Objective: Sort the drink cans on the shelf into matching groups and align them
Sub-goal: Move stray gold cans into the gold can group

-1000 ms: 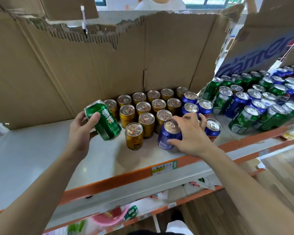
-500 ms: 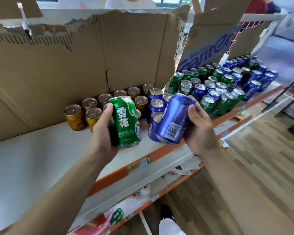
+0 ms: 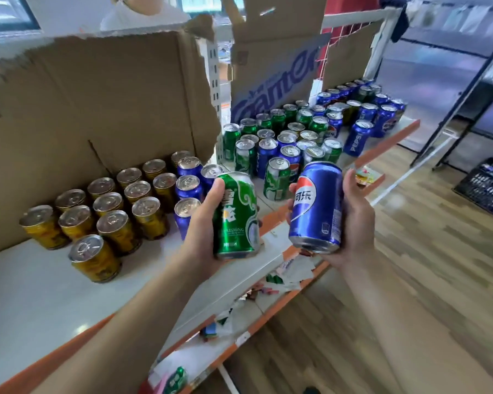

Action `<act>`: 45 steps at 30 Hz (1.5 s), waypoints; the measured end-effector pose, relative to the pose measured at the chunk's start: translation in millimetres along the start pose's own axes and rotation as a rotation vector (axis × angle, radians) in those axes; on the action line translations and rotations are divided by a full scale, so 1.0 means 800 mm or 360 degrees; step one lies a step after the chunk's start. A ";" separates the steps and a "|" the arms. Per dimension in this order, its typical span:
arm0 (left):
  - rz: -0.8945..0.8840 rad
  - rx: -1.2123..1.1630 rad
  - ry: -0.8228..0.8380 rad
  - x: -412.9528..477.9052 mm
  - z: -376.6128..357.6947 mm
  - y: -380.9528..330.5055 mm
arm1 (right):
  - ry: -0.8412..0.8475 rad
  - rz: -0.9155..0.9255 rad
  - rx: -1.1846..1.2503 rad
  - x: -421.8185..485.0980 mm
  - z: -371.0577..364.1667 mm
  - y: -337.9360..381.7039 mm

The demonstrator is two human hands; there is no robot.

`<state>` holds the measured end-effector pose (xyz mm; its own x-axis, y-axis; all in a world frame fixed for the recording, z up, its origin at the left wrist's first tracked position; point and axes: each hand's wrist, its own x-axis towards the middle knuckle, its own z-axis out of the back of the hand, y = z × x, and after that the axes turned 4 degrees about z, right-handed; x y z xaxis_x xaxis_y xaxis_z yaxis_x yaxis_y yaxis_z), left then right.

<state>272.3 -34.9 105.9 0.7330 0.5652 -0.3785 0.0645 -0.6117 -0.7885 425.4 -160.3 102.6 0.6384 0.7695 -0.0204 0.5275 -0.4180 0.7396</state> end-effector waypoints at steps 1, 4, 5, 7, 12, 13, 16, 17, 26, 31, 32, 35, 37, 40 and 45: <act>-0.0001 0.0028 0.0011 0.006 -0.017 0.007 | 0.0004 -0.0003 -0.0044 0.001 0.016 0.012; -0.0071 0.0173 0.0040 0.030 -0.066 0.029 | 0.0035 -0.0026 -0.0214 0.004 0.063 0.050; -0.0095 0.0203 0.0052 0.039 -0.084 0.039 | 0.0045 -0.0043 -0.0279 0.006 0.080 0.063; -0.0106 0.0220 0.0063 0.053 -0.117 0.055 | 0.0078 -0.0090 -0.0381 0.008 0.110 0.086; -0.0038 0.0263 0.0129 0.090 -0.203 0.104 | 0.0135 -0.0120 -0.0324 0.004 0.186 0.147; -0.0027 0.0269 0.0133 0.096 -0.217 0.113 | 0.0122 -0.0114 -0.0307 0.004 0.199 0.158; 0.0002 0.0245 0.0175 0.110 -0.255 0.132 | 0.0069 -0.0099 -0.0312 0.008 0.233 0.189; 0.0002 0.0245 0.0195 0.114 -0.266 0.136 | 0.0044 -0.0096 -0.0321 0.010 0.243 0.198; 0.0005 0.0310 0.0172 0.176 -0.305 0.140 | -0.0060 0.0064 -0.0555 0.064 0.287 0.227; 0.0049 0.0204 0.0132 0.237 -0.311 0.125 | -0.0057 0.0071 -0.0563 0.123 0.293 0.233; 0.0070 0.0180 0.0126 0.250 -0.313 0.121 | -0.0055 0.0066 -0.0540 0.138 0.294 0.234; 0.0118 0.0087 0.0121 0.294 -0.319 0.109 | -0.0029 -0.0009 -0.0409 0.186 0.296 0.236; 0.0120 0.0044 0.0101 0.320 -0.325 0.098 | -0.0036 -0.0039 -0.0387 0.217 0.294 0.239; 0.0098 0.0062 0.0044 0.356 -0.334 0.079 | -0.0038 -0.0046 -0.0460 0.259 0.291 0.247; 0.0082 -0.0015 0.0062 0.397 -0.346 0.064 | 0.0016 -0.0093 -0.0471 0.303 0.303 0.263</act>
<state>695.8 -39.7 79.7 0.7612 0.5110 -0.3993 0.0320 -0.6446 -0.7639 826.9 -178.8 89.9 0.6054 0.7934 -0.0632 0.3758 -0.2149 0.9015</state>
